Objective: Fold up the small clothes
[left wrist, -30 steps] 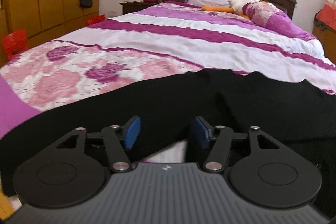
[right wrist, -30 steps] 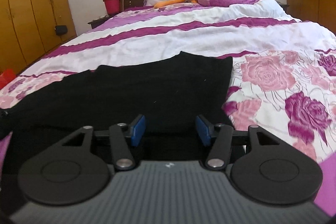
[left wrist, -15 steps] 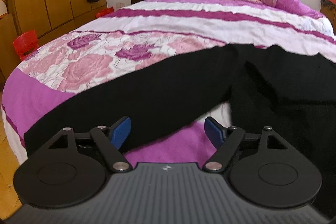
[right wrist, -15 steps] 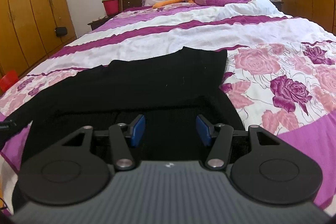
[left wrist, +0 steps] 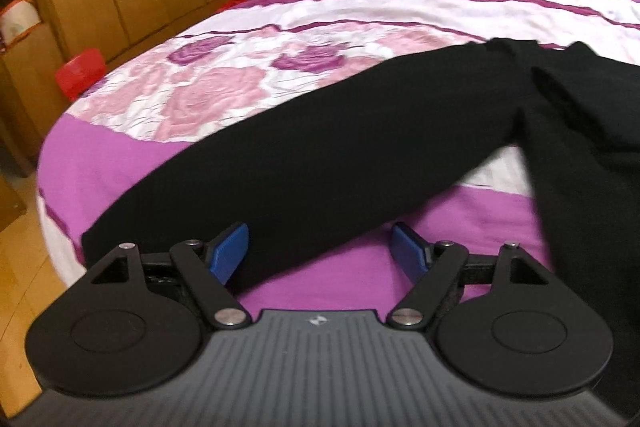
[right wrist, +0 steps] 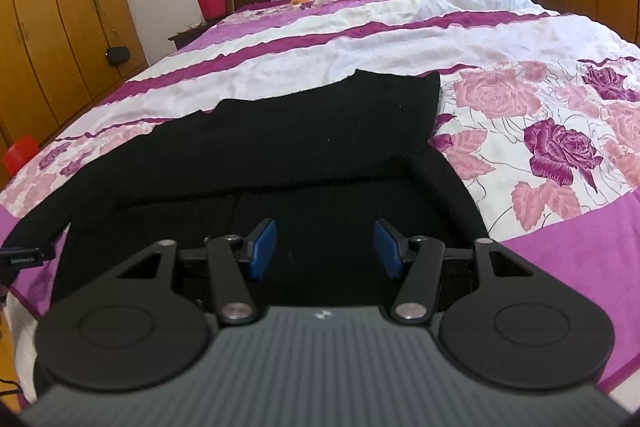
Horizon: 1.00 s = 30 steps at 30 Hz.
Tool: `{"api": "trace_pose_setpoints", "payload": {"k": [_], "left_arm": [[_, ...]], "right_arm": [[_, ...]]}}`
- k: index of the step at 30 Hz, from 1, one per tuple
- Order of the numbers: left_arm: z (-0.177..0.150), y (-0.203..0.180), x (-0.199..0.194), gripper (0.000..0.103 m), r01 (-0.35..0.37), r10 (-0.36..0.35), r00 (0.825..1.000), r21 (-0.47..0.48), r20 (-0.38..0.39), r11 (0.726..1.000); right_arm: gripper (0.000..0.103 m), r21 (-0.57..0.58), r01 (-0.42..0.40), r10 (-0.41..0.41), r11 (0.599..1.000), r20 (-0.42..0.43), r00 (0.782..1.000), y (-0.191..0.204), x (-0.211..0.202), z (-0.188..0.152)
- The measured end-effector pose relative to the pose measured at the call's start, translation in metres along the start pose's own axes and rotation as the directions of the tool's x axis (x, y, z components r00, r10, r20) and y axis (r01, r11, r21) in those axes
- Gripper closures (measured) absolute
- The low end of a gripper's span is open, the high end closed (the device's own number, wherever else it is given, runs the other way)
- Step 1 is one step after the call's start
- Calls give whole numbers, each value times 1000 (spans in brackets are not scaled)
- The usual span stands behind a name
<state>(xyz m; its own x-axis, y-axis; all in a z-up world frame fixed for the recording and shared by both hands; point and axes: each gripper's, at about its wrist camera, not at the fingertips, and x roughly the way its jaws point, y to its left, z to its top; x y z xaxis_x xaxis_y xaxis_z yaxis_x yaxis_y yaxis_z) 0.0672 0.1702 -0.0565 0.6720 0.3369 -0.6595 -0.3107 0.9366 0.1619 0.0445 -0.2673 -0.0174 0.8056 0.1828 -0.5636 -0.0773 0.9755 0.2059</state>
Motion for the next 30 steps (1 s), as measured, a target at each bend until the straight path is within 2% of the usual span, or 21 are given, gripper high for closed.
{"api": "trace_pose_setpoints", "payload": {"k": [7,12,18,30], "left_arm": [[-2,13,6,21,0,0,1000,-53,3,999],[-3,18,11,13,1,-1,1000,-95,-5,996],[-4,19,13,13,9,-9,1000,-104,3,995],[-7,22,11,13,17,-14,1000,-120,26,993]], "right_arm": [[47,13,10,-10,1000,-30,999,-3,6,-7],[47,12,39,-39,999,-48,998,-4,11,-12],[47,46,58,-54,997,-78,995,-12,16,-18],[47,21,67,-65,998,-94,993,-10,21,-24]]}}
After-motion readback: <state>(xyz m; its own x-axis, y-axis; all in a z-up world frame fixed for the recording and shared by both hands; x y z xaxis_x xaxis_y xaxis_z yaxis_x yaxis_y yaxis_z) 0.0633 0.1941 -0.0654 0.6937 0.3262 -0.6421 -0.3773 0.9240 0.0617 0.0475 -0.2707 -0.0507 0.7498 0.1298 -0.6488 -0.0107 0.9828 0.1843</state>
